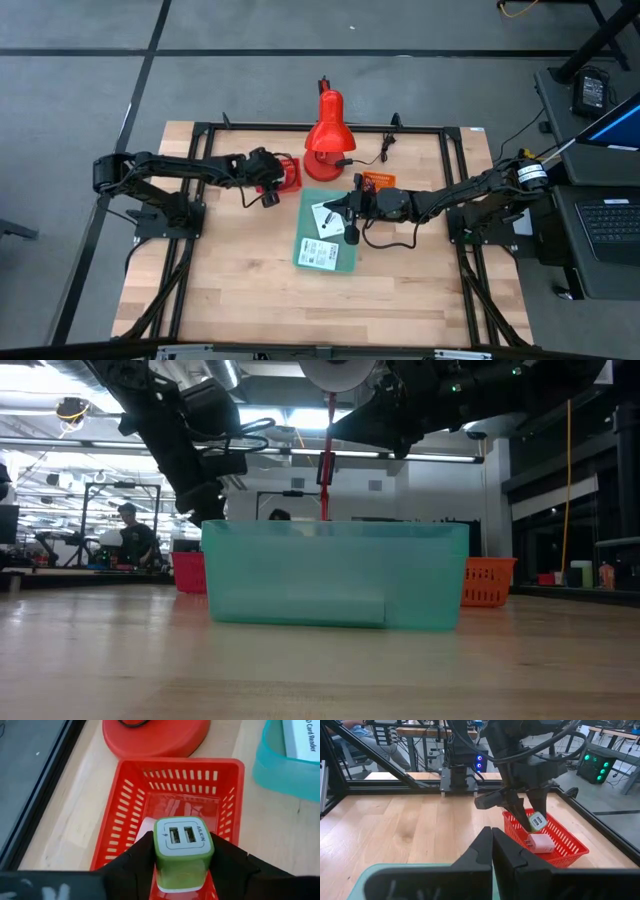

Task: Pick and place items into bin
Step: Put the green charger adapter into the red basket, then return to Home Position

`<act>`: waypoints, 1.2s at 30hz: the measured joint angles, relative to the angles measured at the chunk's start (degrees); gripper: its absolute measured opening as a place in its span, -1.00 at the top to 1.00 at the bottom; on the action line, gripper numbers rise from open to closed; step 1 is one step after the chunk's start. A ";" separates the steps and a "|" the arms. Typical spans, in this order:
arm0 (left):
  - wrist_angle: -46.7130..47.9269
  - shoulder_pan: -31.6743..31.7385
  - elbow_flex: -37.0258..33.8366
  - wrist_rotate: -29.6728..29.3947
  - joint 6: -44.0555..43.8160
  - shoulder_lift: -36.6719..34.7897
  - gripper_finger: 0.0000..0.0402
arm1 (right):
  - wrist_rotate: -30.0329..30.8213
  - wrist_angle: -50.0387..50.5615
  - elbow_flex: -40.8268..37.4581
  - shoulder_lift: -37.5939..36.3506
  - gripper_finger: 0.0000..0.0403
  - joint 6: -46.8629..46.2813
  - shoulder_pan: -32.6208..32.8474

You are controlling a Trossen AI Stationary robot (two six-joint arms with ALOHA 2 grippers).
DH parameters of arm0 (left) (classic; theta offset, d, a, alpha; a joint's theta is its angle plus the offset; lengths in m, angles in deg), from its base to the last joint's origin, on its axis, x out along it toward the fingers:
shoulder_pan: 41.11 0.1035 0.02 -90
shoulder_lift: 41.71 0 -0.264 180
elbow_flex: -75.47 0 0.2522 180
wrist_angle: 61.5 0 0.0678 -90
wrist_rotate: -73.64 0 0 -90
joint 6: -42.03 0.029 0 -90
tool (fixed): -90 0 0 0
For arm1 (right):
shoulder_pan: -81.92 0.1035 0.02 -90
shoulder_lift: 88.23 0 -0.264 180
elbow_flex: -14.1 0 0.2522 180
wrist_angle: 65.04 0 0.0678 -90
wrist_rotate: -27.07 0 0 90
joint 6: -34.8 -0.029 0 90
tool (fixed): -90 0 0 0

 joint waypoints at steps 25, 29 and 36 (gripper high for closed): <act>-0.33 0.00 0.00 -1.65 -2.15 -0.41 -0.32 | -0.59 0.02 -0.01 0.00 1.00 -0.01 0.02; -1.15 -0.20 -0.02 -0.98 -1.72 -1.90 -0.19 | -4.22 0.32 -0.02 -0.22 1.00 -1.76 -0.20; -1.72 -0.24 -0.02 4.81 -0.13 -7.63 0.28 | -6.45 5.24 -0.06 -2.60 1.00 -2.10 -0.92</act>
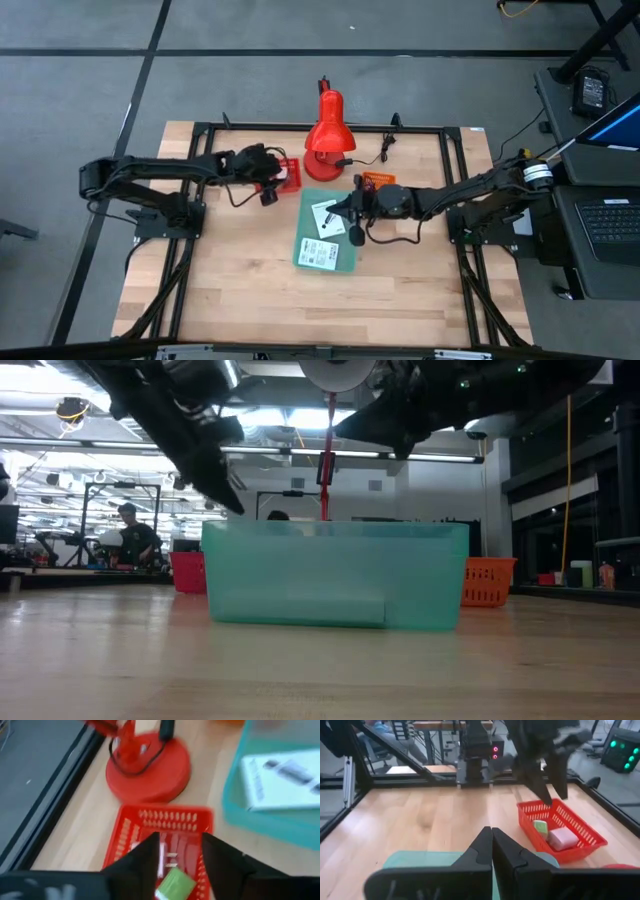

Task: Pick and place items into bin
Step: Return to Home Position

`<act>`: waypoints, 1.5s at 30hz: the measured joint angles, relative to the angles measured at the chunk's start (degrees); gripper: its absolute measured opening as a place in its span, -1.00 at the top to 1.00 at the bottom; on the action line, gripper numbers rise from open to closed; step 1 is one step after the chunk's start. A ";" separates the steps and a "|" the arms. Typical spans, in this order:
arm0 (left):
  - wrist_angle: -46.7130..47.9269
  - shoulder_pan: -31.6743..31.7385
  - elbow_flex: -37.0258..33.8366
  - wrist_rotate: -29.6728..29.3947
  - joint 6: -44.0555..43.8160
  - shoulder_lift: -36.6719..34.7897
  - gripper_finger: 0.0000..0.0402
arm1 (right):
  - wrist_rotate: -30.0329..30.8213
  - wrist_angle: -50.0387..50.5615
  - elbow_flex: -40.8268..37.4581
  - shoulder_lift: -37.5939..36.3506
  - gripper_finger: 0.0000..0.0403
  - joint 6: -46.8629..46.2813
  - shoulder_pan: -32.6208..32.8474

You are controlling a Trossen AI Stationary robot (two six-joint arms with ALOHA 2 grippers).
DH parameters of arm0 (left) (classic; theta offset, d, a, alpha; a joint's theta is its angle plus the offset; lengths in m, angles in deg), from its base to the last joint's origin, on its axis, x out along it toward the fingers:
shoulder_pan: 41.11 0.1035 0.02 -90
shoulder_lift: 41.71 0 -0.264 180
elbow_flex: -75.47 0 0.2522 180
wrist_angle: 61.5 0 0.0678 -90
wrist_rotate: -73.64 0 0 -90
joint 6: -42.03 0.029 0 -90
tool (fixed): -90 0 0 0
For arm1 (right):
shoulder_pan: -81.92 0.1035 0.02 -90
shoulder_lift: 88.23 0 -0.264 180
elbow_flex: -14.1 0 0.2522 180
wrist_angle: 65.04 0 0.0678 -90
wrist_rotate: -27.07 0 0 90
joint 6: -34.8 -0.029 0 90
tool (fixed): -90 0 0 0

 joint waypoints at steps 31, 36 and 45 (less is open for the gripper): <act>-6.97 0.02 -24.87 8.41 -0.92 -57.30 0.99 | 0.61 -1.70 -16.92 -23.34 1.00 2.29 -3.04; -9.35 0.02 -28.15 12.37 -2.01 -63.47 1.00 | 0.61 1.37 -16.92 -26.85 1.00 3.88 -3.11; -9.77 0.01 -32.82 13.96 -1.58 -68.52 0.99 | 0.55 7.12 -16.92 -33.95 1.00 5.01 -3.07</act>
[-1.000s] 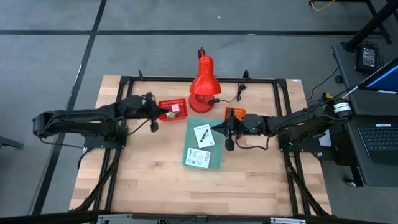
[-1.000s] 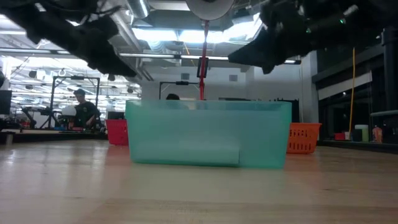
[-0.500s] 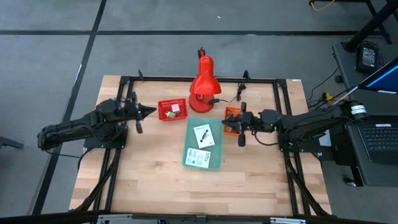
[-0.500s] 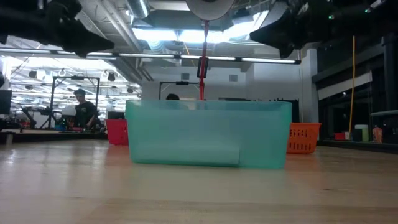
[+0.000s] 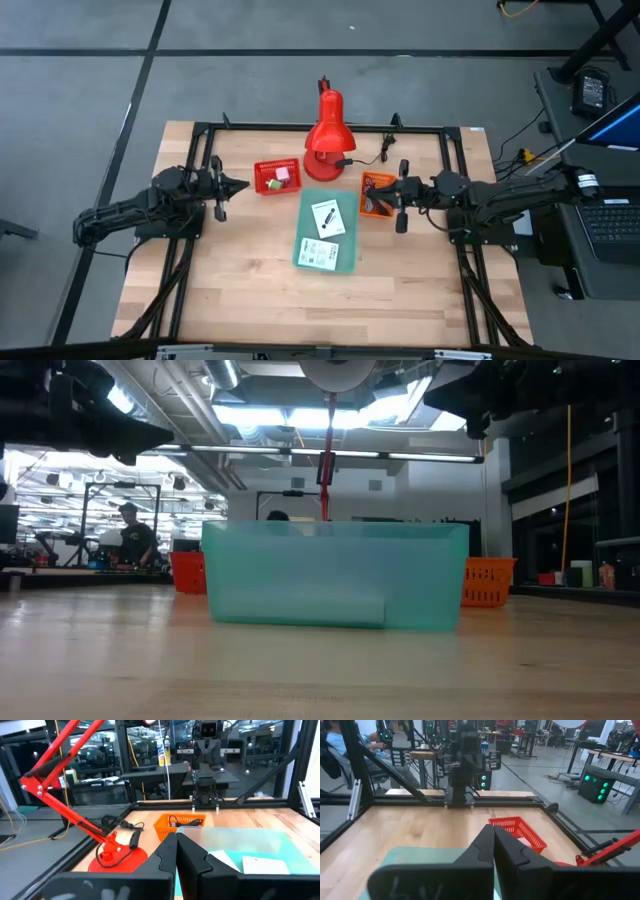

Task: Pick and place items into bin
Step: Return to Home Position

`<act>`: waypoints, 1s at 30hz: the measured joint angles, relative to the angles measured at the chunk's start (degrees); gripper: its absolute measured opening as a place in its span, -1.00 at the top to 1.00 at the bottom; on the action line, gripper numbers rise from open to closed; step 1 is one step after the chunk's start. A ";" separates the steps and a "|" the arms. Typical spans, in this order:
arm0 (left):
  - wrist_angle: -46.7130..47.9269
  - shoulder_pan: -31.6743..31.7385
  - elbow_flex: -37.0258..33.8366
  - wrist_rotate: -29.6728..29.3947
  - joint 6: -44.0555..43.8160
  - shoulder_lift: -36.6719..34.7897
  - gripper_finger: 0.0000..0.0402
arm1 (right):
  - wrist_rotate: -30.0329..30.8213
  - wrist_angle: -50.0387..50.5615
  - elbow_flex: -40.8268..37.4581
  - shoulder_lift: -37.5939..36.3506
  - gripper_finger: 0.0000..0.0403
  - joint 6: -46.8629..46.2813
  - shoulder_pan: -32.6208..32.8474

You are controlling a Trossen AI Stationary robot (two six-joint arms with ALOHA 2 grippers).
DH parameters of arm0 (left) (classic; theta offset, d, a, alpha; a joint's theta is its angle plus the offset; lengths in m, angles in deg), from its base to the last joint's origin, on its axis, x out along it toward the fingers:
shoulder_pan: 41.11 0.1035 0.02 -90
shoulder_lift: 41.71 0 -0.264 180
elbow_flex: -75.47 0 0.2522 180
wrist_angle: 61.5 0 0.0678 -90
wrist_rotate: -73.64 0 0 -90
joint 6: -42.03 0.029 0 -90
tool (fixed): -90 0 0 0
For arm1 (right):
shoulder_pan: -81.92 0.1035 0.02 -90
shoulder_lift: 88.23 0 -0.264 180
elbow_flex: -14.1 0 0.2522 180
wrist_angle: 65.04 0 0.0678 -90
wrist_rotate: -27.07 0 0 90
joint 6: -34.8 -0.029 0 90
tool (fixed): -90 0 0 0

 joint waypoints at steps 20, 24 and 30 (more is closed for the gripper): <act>-6.24 0.00 -3.70 -5.68 3.42 0.08 0.99 | 0.06 -6.03 -11.42 -10.56 1.00 -3.00 3.20; -6.91 0.08 -5.47 -6.10 3.93 0.41 0.99 | 0.06 -3.15 -11.45 -15.01 1.00 -1.73 3.20; -6.81 0.08 -5.47 -10.08 4.56 0.66 0.99 | 0.06 5.61 -11.52 -22.90 1.00 -0.02 3.18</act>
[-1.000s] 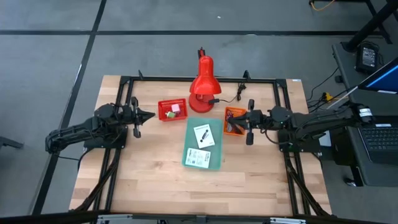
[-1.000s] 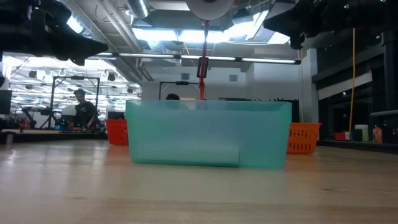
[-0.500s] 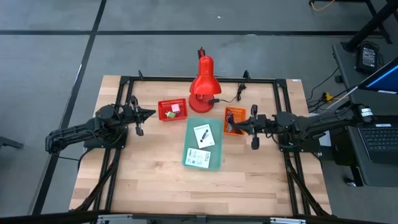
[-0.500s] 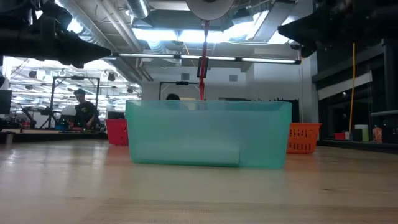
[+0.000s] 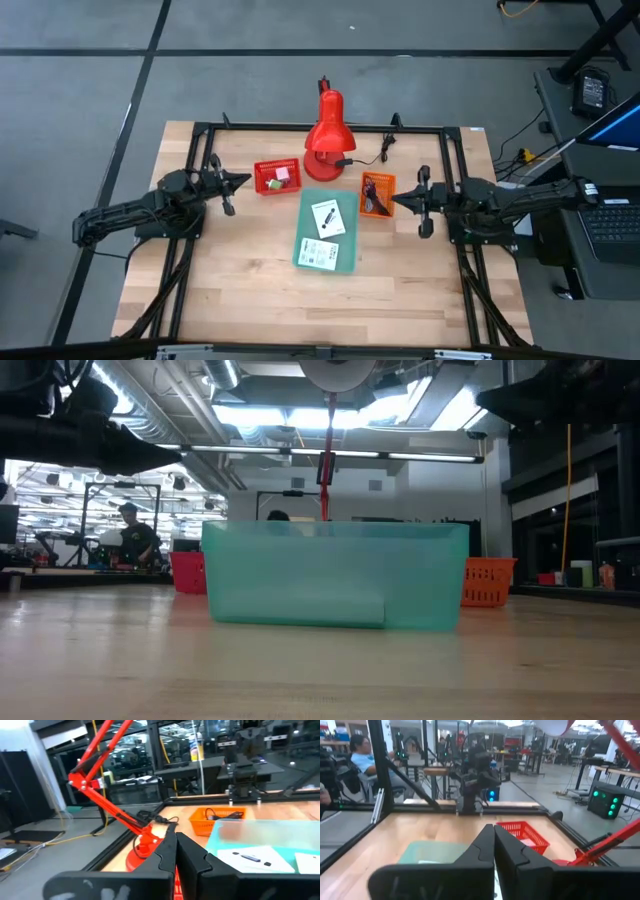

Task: Pick and place items into bin
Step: Return to Home Position

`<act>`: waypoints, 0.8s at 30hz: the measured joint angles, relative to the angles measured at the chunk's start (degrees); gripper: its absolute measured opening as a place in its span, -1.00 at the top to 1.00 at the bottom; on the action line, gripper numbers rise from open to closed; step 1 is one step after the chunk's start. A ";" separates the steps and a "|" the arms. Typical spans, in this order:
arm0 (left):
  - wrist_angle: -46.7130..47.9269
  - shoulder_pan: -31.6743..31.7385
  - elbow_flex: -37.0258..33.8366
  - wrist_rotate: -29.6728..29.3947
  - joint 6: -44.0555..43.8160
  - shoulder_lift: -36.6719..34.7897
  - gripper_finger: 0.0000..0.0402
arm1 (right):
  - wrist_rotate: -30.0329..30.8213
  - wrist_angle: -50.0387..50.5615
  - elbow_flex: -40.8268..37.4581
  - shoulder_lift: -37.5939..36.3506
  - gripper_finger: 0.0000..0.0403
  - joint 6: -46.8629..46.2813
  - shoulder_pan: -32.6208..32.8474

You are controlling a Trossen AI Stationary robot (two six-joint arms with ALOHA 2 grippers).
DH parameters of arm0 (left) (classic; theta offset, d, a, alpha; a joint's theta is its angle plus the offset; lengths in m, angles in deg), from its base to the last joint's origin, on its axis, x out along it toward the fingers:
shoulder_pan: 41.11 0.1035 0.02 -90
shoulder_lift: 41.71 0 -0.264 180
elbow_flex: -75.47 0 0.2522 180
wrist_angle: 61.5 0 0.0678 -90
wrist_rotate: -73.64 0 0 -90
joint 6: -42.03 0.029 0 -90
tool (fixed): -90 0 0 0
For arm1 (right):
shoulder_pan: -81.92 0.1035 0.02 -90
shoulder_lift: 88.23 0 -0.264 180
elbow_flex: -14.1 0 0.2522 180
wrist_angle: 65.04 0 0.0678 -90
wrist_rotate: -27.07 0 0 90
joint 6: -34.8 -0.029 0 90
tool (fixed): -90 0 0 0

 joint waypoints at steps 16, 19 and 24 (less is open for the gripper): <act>0.15 0.00 0.00 -0.46 -1.97 0.04 0.99 | 0.00 -0.10 -12.94 -11.62 1.00 -3.18 0.00; 0.15 0.00 0.00 -0.46 -1.98 0.04 0.99 | 0.00 -0.12 -12.94 -11.60 1.00 -5.16 0.00; 0.15 0.00 0.00 -0.46 -1.97 0.04 0.99 | -0.02 -0.03 -12.94 -11.60 1.00 -19.46 0.00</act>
